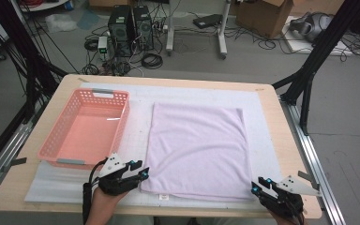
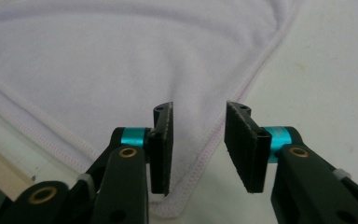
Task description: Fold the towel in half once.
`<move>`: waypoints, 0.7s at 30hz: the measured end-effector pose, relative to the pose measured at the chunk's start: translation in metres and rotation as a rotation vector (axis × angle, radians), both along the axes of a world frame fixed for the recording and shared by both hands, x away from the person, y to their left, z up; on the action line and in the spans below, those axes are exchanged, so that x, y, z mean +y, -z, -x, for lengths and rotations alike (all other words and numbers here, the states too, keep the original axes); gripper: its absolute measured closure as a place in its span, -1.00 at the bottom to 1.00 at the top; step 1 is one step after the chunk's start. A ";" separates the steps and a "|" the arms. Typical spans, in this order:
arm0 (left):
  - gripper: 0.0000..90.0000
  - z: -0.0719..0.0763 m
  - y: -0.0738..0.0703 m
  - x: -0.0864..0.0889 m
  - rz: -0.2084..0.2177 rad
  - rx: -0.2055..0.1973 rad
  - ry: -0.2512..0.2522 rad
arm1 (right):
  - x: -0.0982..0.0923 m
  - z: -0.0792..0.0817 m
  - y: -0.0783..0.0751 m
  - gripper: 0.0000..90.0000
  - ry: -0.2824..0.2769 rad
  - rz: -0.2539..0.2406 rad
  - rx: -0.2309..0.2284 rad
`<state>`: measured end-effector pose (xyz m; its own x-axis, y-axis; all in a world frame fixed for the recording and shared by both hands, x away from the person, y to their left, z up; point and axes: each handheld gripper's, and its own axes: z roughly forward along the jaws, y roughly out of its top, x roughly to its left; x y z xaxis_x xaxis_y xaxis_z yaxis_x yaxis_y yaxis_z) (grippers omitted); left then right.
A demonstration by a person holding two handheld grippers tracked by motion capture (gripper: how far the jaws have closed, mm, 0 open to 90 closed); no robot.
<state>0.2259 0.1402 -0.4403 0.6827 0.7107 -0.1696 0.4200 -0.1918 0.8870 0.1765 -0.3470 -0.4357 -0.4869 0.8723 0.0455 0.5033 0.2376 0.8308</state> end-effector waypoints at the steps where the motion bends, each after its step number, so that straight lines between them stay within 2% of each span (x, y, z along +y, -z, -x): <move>1: 0.48 0.002 0.002 0.000 -0.002 0.013 -0.002 | 0.000 0.002 0.001 0.52 -0.012 0.006 0.007; 3: 0.51 0.003 0.005 0.000 -0.015 0.023 -0.003 | 0.000 0.004 0.004 0.60 -0.021 0.009 0.022; 6: 0.50 0.006 0.007 0.004 -0.017 0.034 -0.023 | -0.001 0.006 0.008 0.56 -0.024 -0.019 0.046; 8: 0.50 0.006 0.009 0.004 -0.033 0.044 -0.025 | 0.001 0.004 0.012 0.53 -0.024 -0.001 0.080; 9: 0.49 0.007 0.010 0.005 -0.030 0.049 -0.027 | 0.003 0.003 0.015 0.56 -0.023 0.003 0.101; 10: 0.49 0.007 0.011 0.005 -0.024 0.054 -0.030 | 0.004 0.003 0.016 0.72 -0.017 0.007 0.091; 11: 0.49 0.007 0.011 0.005 -0.023 0.055 -0.029 | 0.004 0.003 0.015 0.92 -0.017 0.018 0.092; 13: 0.48 0.009 0.011 0.004 -0.021 0.052 -0.026 | 0.005 0.005 0.011 0.94 -0.006 0.056 0.104; 15: 0.47 0.010 0.010 0.003 -0.020 0.051 -0.021 | 0.005 0.010 0.005 0.94 0.024 0.131 0.088; 17: 0.44 0.011 0.010 0.002 -0.024 0.051 -0.014 | 0.002 0.012 0.003 0.94 0.037 0.152 0.092; 19: 0.43 0.012 0.009 0.001 -0.016 0.052 -0.008 | 0.000 0.013 0.004 0.92 0.020 0.113 0.096; 21: 0.43 0.013 0.008 0.000 -0.019 0.058 -0.001 | 0.001 0.013 0.004 0.77 -0.008 0.072 0.100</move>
<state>0.2133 0.1402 -0.4484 0.6712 0.7151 -0.1952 0.4706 -0.2076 0.8576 0.1637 -0.3456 -0.4400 -0.4900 0.8711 0.0316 0.5804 0.2990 0.7574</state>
